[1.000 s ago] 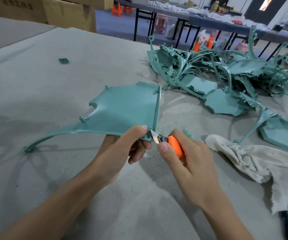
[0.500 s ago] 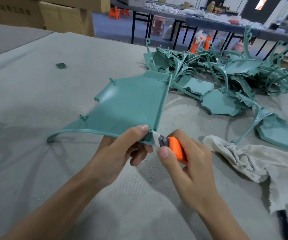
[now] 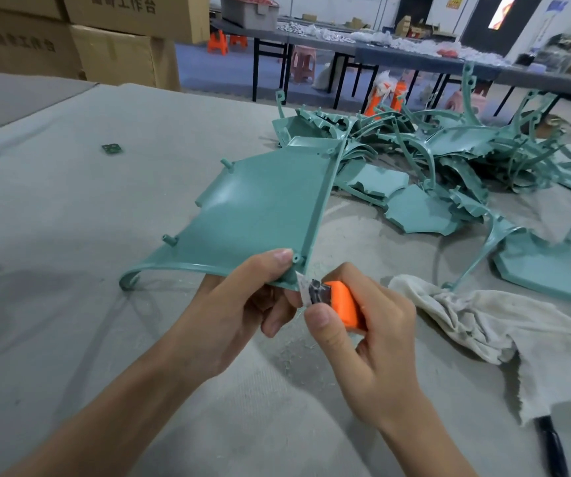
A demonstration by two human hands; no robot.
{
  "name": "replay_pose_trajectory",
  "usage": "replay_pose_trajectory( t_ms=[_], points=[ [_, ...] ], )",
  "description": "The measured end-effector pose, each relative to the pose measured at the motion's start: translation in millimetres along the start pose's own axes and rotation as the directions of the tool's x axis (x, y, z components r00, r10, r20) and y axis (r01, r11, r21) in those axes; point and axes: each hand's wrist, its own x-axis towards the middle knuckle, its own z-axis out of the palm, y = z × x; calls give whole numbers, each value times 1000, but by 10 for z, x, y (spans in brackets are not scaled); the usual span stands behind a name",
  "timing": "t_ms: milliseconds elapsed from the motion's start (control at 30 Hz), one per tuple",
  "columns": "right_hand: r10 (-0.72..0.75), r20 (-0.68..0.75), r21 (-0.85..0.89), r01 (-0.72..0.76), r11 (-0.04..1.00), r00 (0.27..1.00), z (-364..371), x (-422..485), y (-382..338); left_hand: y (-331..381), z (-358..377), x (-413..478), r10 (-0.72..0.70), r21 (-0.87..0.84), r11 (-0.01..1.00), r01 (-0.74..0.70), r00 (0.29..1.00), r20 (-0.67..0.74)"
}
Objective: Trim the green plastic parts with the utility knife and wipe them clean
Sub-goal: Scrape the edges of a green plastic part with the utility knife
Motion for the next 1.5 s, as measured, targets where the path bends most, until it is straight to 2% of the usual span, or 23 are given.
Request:
replay_pose_trajectory(
  t_ms=[200, 400, 467, 600, 733, 867, 1033, 1233, 1500],
  points=[
    [15, -84, -30, -17, 999, 996, -21, 56, 22, 16, 64, 119, 5, -13, 1000, -4, 997, 81],
    [75, -101, -54, -81, 995, 992, -68, 87, 99, -76, 67, 69, 82, 22, 996, -86, 988, 129],
    [69, -91, -49, -73, 996, 993, -71, 82, 104, -89, 56, 53, 88, 9, 996, -90, 991, 99],
    [-1, -41, -31, 0, 1000, 999, -49, 30, 75, -123, -8, 48, -24, -26, 999, 23, 999, -35],
    [30, -47, -28, -31, 999, 998, -35, 38, 66, -63, 6, 32, 22, 23, 999, -23, 999, 50],
    [55, -42, -32, -57, 998, 998, -15, 31, 77, -81, -48, 17, 8, 29, 1000, -7, 1000, -27],
    [67, -72, -52, -70, 996, 995, -16, 42, 87, -34, -4, -7, 92, 80, 992, -99, 992, 91],
    [107, -118, 9, -107, 994, 987, -47, 59, 175, -60, 32, -26, 109, 70, 989, -127, 970, 218],
    [204, -218, 74, -192, 979, 954, -128, 132, 285, -103, 44, -88, 80, 148, 981, -121, 963, 257]
  ],
)
